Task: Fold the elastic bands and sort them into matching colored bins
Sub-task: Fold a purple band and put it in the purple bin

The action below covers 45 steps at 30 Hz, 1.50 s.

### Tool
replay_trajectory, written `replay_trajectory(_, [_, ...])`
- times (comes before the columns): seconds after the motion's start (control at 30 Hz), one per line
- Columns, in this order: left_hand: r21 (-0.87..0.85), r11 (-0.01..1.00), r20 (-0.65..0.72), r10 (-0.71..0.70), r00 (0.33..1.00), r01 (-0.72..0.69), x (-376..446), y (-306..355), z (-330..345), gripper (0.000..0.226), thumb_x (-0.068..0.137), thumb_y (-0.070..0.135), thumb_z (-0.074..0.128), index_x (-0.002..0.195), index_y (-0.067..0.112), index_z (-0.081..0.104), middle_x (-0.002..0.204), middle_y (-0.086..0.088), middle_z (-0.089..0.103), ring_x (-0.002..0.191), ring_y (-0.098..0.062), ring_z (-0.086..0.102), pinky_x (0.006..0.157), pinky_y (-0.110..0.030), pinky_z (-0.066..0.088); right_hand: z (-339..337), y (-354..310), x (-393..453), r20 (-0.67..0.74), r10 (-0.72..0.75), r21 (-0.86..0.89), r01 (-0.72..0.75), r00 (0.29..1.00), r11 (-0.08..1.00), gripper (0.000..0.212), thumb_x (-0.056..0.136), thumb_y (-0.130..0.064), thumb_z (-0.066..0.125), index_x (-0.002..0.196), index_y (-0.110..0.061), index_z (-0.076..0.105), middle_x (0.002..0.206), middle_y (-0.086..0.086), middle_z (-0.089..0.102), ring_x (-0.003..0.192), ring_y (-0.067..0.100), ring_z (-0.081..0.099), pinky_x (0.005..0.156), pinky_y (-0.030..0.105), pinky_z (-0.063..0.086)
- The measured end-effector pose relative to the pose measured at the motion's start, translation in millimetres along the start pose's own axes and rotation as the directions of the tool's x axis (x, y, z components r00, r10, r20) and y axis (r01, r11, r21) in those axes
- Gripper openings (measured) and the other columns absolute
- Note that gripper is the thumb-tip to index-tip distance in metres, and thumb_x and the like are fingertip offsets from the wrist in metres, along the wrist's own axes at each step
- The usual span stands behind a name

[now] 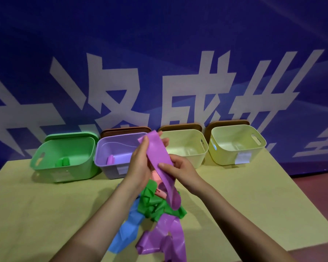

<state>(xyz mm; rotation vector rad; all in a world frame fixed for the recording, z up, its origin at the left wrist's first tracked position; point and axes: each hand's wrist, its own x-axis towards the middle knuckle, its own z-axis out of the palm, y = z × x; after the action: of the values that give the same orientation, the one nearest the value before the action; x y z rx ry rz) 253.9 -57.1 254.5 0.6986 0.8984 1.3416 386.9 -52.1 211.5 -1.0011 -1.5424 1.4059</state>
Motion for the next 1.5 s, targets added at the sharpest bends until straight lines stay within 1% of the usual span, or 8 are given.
replay_trajectory(0.3, [-0.401,0.912,-0.106,0.050,0.993,-0.089,24,30,-44,0.032,0.104,0.032,0.031,0.105,0.013,0.057,0.077,-0.001,0.068,0.070,-0.013,0.065,0.072,-0.024,0.057,2,38,-14,0.089,0.307,0.020,-0.310,0.947,0.950,0.008,0.081,-0.015,0.075,0.084,-0.010,0.070,0.073,0.006,0.068,0.062,0.015,0.062,0.055,0.021,0.049])
replay_trajectory(0.37, [-0.408,0.907,-0.137,0.050,0.989,-0.102,28,34,-52,0.031,0.103,0.030,0.033,0.098,0.013,0.059,0.073,0.001,0.067,0.068,-0.012,0.064,0.070,-0.022,0.056,0,45,-16,0.108,0.343,0.022,-0.347,0.933,0.938,0.013,0.078,-0.016,0.077,0.084,-0.008,0.070,0.075,0.008,0.070,0.066,0.019,0.064,0.058,0.022,0.049])
replay_trajectory(0.5, [-0.399,0.909,-0.149,0.065,0.987,-0.120,30,32,-56,0.029,0.102,0.028,0.035,0.098,0.014,0.059,0.075,0.001,0.066,0.067,-0.011,0.063,0.070,-0.024,0.054,-6,51,-16,0.050,0.367,-0.095,-0.361,0.929,0.928,0.009,0.083,-0.007,0.071,0.079,-0.009,0.063,0.056,-0.014,0.057,0.047,-0.003,0.049,0.047,0.009,0.035])
replay_trajectory(0.7, [-0.386,0.918,-0.098,0.058,0.994,-0.092,30,15,-43,0.028,0.102,0.030,0.036,0.114,0.011,0.054,0.079,0.000,0.066,0.069,-0.013,0.065,0.067,-0.024,0.055,-14,64,-17,-0.064,0.292,-0.123,-0.298,0.954,0.947,0.028,0.070,-0.027,0.081,0.089,-0.009,0.072,0.100,0.011,0.064,0.092,0.022,0.063,0.083,0.036,0.051])
replay_trajectory(0.9, [-0.393,0.912,-0.083,0.089,0.993,-0.115,43,26,-37,0.029,0.103,0.032,0.033,0.103,0.015,0.057,0.075,0.001,0.066,0.067,-0.012,0.064,0.068,-0.023,0.055,-27,73,-24,-0.071,0.357,0.166,-0.342,0.931,0.925,0.011,0.088,0.000,0.062,0.093,-0.008,0.057,0.085,0.009,0.065,0.069,0.023,0.068,0.058,0.027,0.053])
replay_trajectory(1.1, [-0.313,0.943,-0.129,0.073,0.989,-0.110,57,21,-41,0.030,0.103,0.033,0.034,0.107,0.015,0.057,0.074,0.001,0.068,0.067,-0.011,0.065,0.067,-0.022,0.055,-31,73,-19,-0.232,0.262,0.198,-0.218,0.937,0.956,0.029,0.090,0.010,0.050,0.109,-0.012,0.056,0.099,0.014,0.067,0.074,0.020,0.068,0.062,0.026,0.053])
replay_trajectory(1.23, [-0.353,0.926,-0.174,0.073,0.982,-0.131,64,26,-45,0.027,0.103,0.030,0.035,0.099,0.015,0.057,0.074,0.001,0.063,0.064,-0.010,0.061,0.067,-0.021,0.052,-40,76,-16,-0.291,0.284,0.400,-0.154,0.914,0.903,0.049,0.090,0.010,0.050,0.124,-0.025,0.049,0.106,0.019,0.069,0.086,0.037,0.069,0.066,0.032,0.057])
replay_trajectory(1.5, [-0.287,0.946,-0.220,0.087,0.972,-0.150,70,23,-67,0.034,0.104,0.031,0.031,0.094,0.013,0.059,0.068,0.002,0.061,0.061,-0.010,0.058,0.068,-0.022,0.049,-39,85,-8,-0.262,0.524,0.190,-0.489,0.811,0.852,0.020,0.088,-0.010,0.066,0.099,0.005,0.059,0.080,0.015,0.067,0.070,0.020,0.067,0.060,0.023,0.054])
